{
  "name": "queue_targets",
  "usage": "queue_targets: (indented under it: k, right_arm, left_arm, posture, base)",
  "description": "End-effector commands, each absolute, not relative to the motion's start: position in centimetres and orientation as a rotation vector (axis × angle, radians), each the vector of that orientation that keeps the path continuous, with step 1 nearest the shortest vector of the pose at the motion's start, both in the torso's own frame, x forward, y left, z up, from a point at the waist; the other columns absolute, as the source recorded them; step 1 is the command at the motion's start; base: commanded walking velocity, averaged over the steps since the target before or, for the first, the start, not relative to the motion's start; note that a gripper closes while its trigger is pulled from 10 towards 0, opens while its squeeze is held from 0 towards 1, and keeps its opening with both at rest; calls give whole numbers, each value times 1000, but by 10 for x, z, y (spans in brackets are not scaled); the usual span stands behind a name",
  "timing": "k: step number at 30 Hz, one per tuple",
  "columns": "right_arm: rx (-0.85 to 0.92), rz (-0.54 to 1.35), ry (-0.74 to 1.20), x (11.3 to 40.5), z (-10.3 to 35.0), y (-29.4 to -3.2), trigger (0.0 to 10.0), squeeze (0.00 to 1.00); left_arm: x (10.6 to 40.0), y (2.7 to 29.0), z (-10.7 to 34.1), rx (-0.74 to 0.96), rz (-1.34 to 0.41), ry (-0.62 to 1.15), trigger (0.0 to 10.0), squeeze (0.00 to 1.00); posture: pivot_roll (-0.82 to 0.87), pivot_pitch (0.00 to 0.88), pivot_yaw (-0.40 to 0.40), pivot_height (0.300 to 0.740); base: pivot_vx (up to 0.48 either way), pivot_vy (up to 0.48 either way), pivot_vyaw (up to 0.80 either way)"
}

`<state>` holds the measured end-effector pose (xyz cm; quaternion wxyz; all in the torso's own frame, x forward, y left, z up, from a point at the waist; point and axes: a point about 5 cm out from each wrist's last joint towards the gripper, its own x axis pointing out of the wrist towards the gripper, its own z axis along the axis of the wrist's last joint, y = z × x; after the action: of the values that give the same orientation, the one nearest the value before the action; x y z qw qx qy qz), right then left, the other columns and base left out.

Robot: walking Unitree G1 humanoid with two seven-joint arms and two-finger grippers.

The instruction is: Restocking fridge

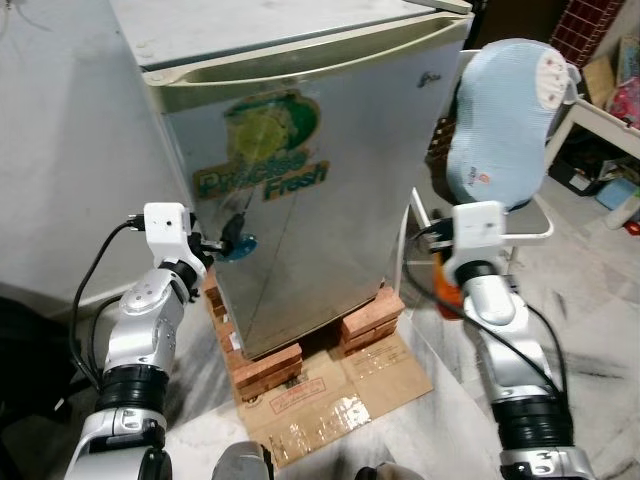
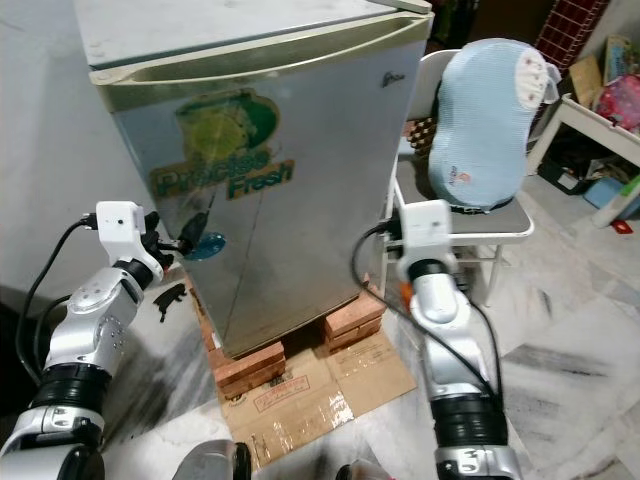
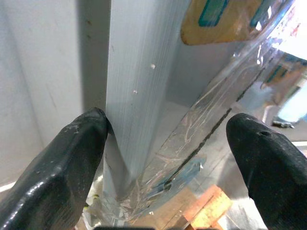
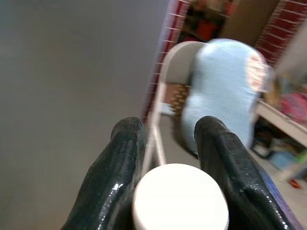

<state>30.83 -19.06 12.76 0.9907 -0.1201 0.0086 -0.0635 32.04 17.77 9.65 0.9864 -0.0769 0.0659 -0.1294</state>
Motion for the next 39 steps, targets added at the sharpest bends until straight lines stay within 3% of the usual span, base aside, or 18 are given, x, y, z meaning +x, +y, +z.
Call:
queue_targets:
  k: [1, 8, 20, 39]
  right_arm:
    - [-251, -174, 7, 306, 132, -197, 10000, 0]
    - [-264, -225, 28, 306, 131, -201, 10000, 0]
    - [-263, -277, 59, 299, 125, -210, 10000, 0]
    - [-195, -185, 250, 248, 84, -212, 10000, 0]
  left_arm:
    - [310, 142, 82, -153, -429, 210, 10000, 0]
    - [295, 132, 79, -172, -461, 220, 10000, 0]
    - [289, 128, 84, -178, -471, 210, 10000, 0]
    - [288, 118, 85, -181, -500, 213, 10000, 0]
  posture:
    - [-18, 38, -29, 740]
    - [-13, 36, -31, 740]
    - [-20, 32, -27, 740]
    - [-39, 24, -27, 740]
  base:
    - [0, 0, 0]
    - [0, 0, 0]
    - [0, -152, -455]
    - [0, -314, 0]
